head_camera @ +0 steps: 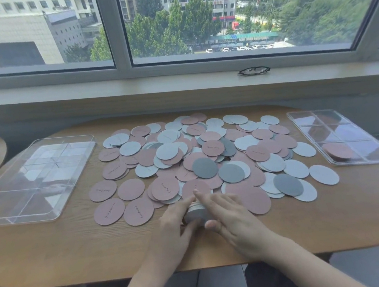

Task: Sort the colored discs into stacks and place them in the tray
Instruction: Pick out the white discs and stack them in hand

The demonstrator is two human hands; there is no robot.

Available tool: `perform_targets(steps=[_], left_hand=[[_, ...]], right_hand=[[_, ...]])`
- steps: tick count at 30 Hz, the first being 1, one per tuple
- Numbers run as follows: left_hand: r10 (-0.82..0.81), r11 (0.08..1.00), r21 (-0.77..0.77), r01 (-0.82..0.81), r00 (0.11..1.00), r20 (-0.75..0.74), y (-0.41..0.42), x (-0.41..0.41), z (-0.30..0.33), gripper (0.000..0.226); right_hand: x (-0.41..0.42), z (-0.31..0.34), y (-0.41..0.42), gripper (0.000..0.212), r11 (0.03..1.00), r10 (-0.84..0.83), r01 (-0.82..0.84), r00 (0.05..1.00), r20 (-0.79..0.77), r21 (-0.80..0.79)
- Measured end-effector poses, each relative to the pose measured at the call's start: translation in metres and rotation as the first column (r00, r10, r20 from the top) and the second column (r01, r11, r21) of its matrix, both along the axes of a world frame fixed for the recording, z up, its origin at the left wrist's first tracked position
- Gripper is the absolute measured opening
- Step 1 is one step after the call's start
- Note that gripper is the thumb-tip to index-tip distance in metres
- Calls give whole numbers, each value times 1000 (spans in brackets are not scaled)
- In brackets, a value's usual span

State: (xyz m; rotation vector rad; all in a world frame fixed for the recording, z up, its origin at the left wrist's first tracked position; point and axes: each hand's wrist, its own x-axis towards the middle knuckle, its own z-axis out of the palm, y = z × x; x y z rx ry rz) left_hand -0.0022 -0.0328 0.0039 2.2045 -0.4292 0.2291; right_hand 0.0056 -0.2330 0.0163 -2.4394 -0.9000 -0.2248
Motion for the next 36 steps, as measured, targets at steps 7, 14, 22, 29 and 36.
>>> perform_targets(steps=[7, 14, 22, 29, 36], left_hand=[[-36, 999, -18, 36, 999, -21, 2, 2, -2, 41], [-27, 999, -23, 26, 999, -42, 2, 3, -3, 34], [-32, 999, -27, 31, 999, -32, 2, 2, -1, 33], [-33, 999, -36, 33, 999, -16, 1, 1, 1, 31], [-29, 999, -26, 29, 1000, -2, 1, 0, 2, 31]], right_hand=[[83, 12, -59, 29, 808, -575, 581, 814, -82, 98], [110, 7, -77, 41, 694, -683, 636, 730, -30, -339], [100, 10, -78, 24, 724, -661, 687, 715, -226, 59], [89, 20, -96, 23, 787, -616, 578, 756, 223, 214], [85, 4, -109, 27, 881, -446, 445, 895, 28, -159]])
